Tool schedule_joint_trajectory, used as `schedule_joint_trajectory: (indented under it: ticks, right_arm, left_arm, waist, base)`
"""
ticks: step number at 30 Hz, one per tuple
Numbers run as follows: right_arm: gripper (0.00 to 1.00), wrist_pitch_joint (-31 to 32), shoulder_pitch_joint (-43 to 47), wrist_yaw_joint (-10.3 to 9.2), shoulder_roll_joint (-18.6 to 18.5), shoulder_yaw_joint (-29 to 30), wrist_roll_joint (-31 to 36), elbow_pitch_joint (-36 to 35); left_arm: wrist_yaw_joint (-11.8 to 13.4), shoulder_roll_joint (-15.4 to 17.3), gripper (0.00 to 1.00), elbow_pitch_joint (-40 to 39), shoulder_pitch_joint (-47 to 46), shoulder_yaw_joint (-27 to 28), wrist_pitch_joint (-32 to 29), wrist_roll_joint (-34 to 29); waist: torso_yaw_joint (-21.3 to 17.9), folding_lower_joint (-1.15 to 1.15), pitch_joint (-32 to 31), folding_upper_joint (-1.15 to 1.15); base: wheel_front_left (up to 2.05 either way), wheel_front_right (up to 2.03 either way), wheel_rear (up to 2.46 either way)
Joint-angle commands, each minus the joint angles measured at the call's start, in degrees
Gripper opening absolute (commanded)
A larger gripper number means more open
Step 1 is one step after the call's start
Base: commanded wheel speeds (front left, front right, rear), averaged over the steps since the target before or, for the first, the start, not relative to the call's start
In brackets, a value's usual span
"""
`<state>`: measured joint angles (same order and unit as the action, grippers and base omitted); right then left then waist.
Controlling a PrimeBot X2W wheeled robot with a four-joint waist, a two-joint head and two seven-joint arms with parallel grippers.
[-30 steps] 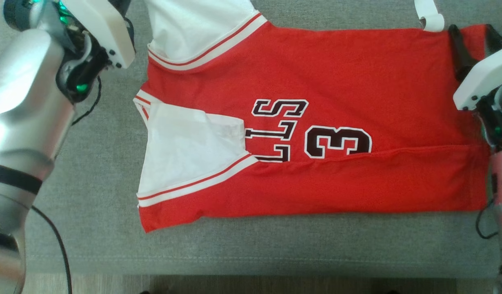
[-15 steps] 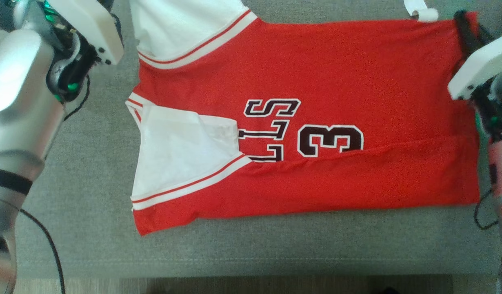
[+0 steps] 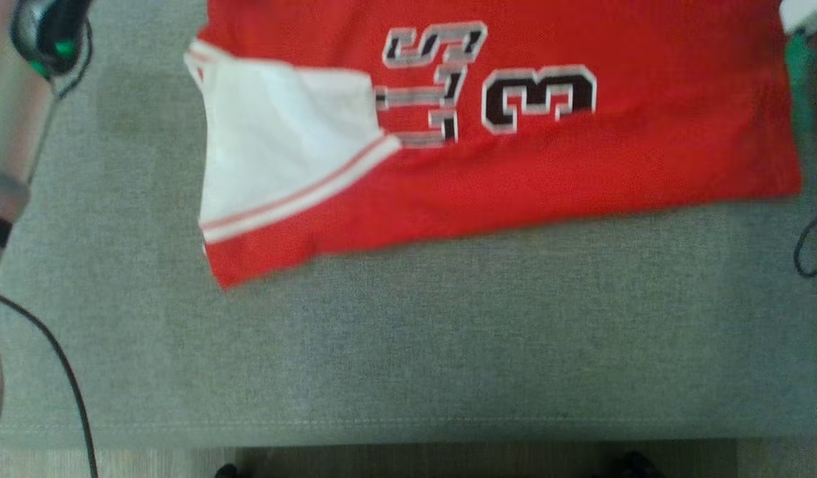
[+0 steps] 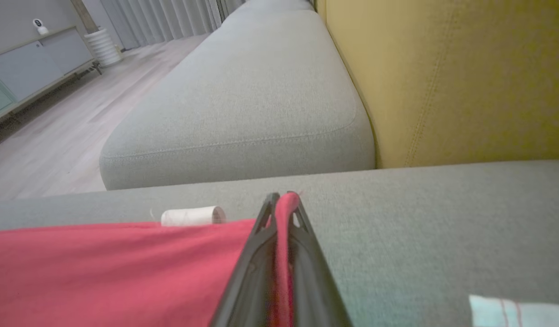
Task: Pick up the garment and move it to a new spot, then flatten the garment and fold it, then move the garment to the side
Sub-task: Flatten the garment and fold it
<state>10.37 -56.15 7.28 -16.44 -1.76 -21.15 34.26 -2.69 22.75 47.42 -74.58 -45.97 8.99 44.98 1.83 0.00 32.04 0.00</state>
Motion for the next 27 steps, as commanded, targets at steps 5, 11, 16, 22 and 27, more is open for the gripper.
schedule_joint_trajectory:
  ticks: [5, 11, 16, 22, 27]
  right_arm:
    - [0.0, -5.6, -4.41, 0.21, 0.33, -1.2, -0.08, 1.75]
    - [0.0, -8.15, -2.53, 0.21, -0.44, -3.0, -1.99, 3.92]
    - [0.0, -9.87, 1.79, 0.21, -2.44, -4.69, -4.52, 4.29]
    - [0.0, -9.49, 8.11, 0.21, -5.44, -7.67, -8.13, 2.33]
    - [0.0, -7.89, 13.02, 0.21, -8.01, -9.29, -10.32, -0.01]
  left_arm:
    - [-0.14, 0.69, 0.0, 2.88, -5.4, 2.09, 2.82, -0.84]
    - [-1.94, -0.56, 0.0, 4.79, -3.98, 0.8, 4.18, -1.31]
    - [-3.01, 0.47, 0.0, 4.19, -1.2, -1.43, 5.36, -3.71]
    - [-3.86, 2.08, 0.0, 0.4, 5.33, -3.25, 5.77, -4.19]
    - [-4.01, 4.23, 0.0, -4.13, 10.88, -4.54, 5.49, -3.68]
  waist:
    - [0.35, 0.0, 1.1, 0.0]
    - [1.27, 0.0, 0.17, 0.0]
    - [2.21, 0.0, -2.52, 0.0]
    - [3.39, 0.0, -6.78, 0.0]
    - [4.16, 0.0, -9.97, 0.0]
  base:
    - [0.0, 0.0, 0.0]
    - [0.0, 0.0, 0.0]
    - [0.0, 0.0, 0.0]
    - [0.0, 0.0, 0.0]
    - [0.0, 0.0, 0.0]
